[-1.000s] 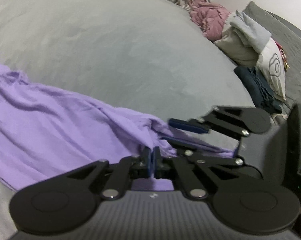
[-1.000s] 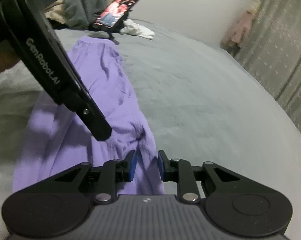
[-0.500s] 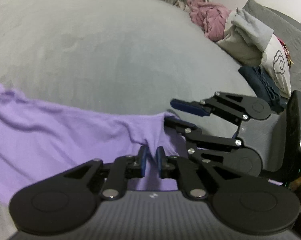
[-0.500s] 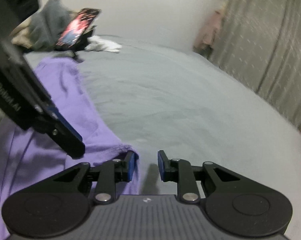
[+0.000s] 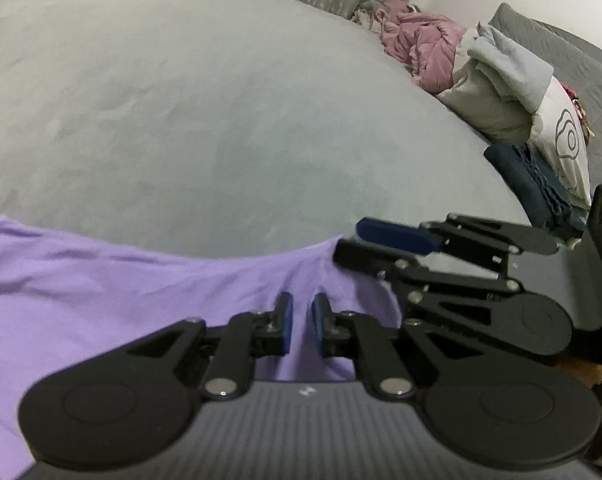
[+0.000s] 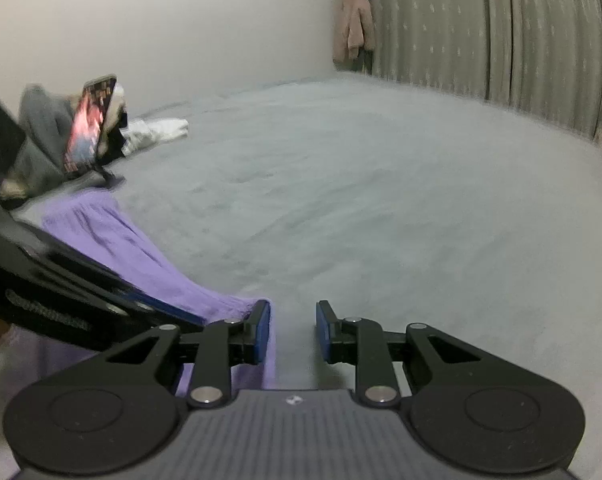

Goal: Fold clothes

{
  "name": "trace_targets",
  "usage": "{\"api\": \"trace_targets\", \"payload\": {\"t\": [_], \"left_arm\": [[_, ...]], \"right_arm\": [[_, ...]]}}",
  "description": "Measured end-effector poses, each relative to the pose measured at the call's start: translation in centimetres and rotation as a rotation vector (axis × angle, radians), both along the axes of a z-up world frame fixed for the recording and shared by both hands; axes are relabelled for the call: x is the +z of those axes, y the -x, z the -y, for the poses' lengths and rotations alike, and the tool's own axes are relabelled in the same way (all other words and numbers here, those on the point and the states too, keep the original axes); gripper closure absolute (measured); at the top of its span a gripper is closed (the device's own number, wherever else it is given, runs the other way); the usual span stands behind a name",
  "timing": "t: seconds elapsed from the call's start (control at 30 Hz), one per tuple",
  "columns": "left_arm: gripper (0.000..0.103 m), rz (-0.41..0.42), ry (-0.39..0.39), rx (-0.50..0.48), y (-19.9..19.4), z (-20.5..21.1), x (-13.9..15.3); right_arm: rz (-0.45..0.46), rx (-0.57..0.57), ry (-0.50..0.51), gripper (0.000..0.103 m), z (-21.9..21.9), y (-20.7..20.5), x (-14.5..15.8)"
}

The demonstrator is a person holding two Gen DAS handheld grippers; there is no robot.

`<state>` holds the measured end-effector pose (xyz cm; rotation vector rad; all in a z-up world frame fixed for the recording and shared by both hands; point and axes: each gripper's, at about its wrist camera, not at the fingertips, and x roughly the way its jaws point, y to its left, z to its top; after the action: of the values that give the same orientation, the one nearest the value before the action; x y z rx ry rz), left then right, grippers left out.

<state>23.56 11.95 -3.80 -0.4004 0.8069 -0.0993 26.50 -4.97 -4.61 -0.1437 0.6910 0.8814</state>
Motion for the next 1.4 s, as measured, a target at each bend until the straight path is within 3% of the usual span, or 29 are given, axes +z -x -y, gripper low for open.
{"api": "trace_targets", "payload": {"t": [0.13,0.27,0.5,0.57,0.8,1.0,1.13,1.23,1.33,1.4], "left_arm": [[0.095,0.004,0.038,0.027,-0.2,-0.5,-0.1],[0.095,-0.004,0.106,0.053,-0.5,-1.4,-0.1],[0.095,-0.009,0.147,0.076,-0.6,-1.7,-0.3],[0.095,-0.009,0.151,0.077,-0.6,-1.6,-0.3],[0.094,0.043,0.195,0.074,-0.4,-2.4,0.5],[0.094,0.066,0.213,0.04,-0.3,-2.6,0.9],[0.094,0.02,0.133,-0.016,-1.0,-0.9,0.1],[0.094,0.008,0.116,-0.018,-1.1,-0.6,0.0],[0.086,0.023,0.106,-0.038,-0.7,-0.5,0.4],[0.085,0.03,0.082,-0.056,-0.3,-0.3,0.6]], "right_arm": [[-0.051,-0.028,-0.056,0.079,1.7,-0.2,0.8],[-0.172,0.009,-0.137,0.089,3.0,-0.1,1.2],[-0.266,0.048,-0.075,0.091,0.8,0.9,-0.9],[-0.277,0.05,-0.077,0.099,0.7,1.0,-1.3],[-0.187,-0.043,-0.089,0.103,1.7,0.7,0.0],[-0.214,-0.09,-0.08,0.1,1.7,-0.4,-1.1],[-0.223,-0.119,-0.099,0.081,2.0,-0.4,-0.5],[-0.193,-0.144,-0.093,0.081,3.6,0.0,0.8],[-0.169,-0.144,-0.073,0.081,5.4,0.8,1.4],[-0.15,-0.13,-0.035,0.082,6.9,1.9,1.8]]}}
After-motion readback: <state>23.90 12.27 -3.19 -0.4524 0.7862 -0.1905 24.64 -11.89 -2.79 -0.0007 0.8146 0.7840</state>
